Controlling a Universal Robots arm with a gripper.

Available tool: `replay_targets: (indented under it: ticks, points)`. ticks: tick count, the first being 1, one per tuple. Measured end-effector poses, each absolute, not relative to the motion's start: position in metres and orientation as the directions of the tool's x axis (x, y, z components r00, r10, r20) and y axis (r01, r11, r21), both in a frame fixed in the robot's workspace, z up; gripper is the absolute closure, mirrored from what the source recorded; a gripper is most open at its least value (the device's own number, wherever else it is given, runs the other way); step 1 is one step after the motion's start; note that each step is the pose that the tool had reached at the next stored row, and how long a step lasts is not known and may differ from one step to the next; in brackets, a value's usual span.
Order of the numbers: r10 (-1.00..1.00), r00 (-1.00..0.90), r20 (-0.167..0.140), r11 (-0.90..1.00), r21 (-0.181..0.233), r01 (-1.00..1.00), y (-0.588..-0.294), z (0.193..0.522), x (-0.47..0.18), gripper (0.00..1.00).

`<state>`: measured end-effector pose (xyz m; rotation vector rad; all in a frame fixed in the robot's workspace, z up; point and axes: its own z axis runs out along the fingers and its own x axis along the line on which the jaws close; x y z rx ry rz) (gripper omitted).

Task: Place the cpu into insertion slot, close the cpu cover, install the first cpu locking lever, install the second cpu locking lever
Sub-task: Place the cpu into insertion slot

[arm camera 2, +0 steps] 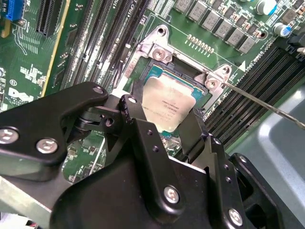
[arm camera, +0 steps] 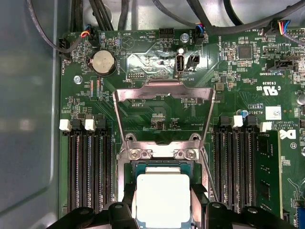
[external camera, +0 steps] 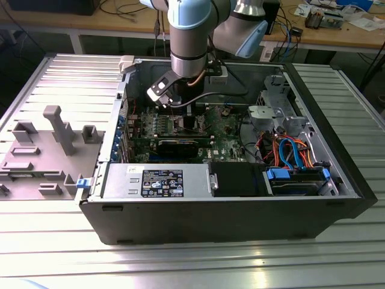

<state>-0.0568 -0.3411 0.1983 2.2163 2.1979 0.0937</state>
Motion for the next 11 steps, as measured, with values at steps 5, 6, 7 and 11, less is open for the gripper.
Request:
replay_targets:
  ticks: [5,6,7,11]
  points:
    - [1.000,0.007,0.029,-0.009,0.056,0.998,-0.3411,0.1983,-0.0568,0.46]
    - [1.000,0.007,0.029,-0.009,0.056,0.998,-0.3411,0.1983,-0.0568,0.46]
    - [1.000,0.007,0.029,-0.009,0.056,0.998,-0.3411,0.1983,-0.0568,0.46]
    - [1.000,0.007,0.030,-0.009,0.056,0.998,-0.3410,0.1980,-0.0566,0.45]
